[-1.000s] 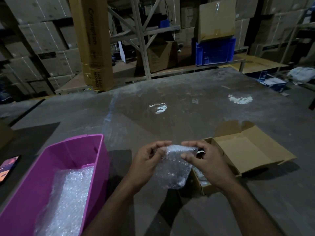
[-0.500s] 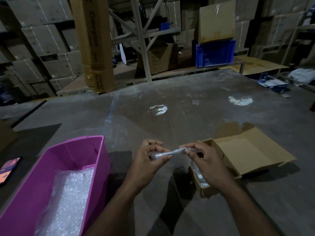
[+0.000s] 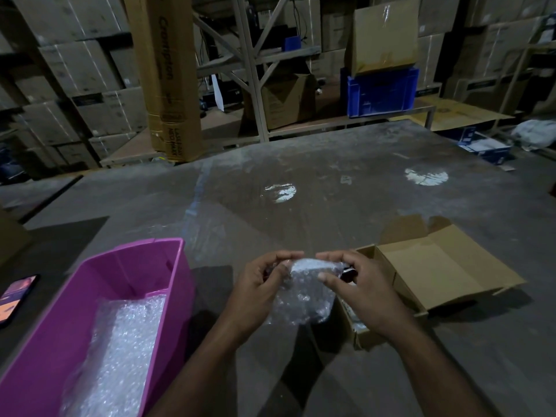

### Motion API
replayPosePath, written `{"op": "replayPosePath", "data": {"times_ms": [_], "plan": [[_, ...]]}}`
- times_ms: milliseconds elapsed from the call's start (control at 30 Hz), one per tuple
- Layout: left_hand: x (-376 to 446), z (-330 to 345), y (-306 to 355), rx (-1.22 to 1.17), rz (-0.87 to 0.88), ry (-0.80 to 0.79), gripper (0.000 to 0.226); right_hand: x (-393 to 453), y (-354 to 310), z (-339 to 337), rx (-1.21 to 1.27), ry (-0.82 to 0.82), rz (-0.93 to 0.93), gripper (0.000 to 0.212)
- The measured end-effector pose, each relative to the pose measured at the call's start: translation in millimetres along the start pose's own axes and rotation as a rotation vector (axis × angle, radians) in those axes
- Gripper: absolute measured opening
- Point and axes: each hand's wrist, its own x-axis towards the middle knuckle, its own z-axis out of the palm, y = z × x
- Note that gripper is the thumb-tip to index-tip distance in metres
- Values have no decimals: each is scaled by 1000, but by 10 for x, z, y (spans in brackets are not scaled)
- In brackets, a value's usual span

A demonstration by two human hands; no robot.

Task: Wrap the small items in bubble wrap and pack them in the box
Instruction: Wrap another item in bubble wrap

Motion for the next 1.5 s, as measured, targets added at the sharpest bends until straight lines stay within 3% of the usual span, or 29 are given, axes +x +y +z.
{"op": "replayPosePath", "data": {"times_ms": [200, 333, 467, 667, 733, 833, 1067, 1200, 1300, 1400, 1500], "plan": [[1, -23, -67, 59, -35, -45, 32, 40, 71, -40, -89, 25, -52, 9], [14, 15, -49, 95, 25, 47, 17, 63, 59, -13, -78, 33, -118, 8], [40, 26, -68, 125, 74, 72, 4, 36, 13, -23, -21, -4, -87, 16], [-15, 68, -23, 80, -6, 61, 23, 3, -44, -18, 60, -18, -77, 28], [-19, 76, -21, 74, 8, 47, 17, -11, -56, -31, 86, -37, -43, 24], [-1, 84, 12, 51, 19, 13, 5, -35, -68, -41, 81, -57, -10, 43], [-8, 77, 46, -61, -50, -60, 27, 25, 43, -72, -97, -17, -87, 18], [13, 75, 28, 18, 0, 16, 17, 39, 13, -62, -127, -45, -130, 15], [28, 57, 17, 87, 26, 66, 13, 29, 1, -63, -104, -50, -143, 17], [19, 65, 26, -13, -6, 37, 19, -10, -41, -78, 43, -53, -90, 26], [10, 80, 35, -29, -25, 37, 26, -7, -45, -96, -1, -37, -113, 30]]}}
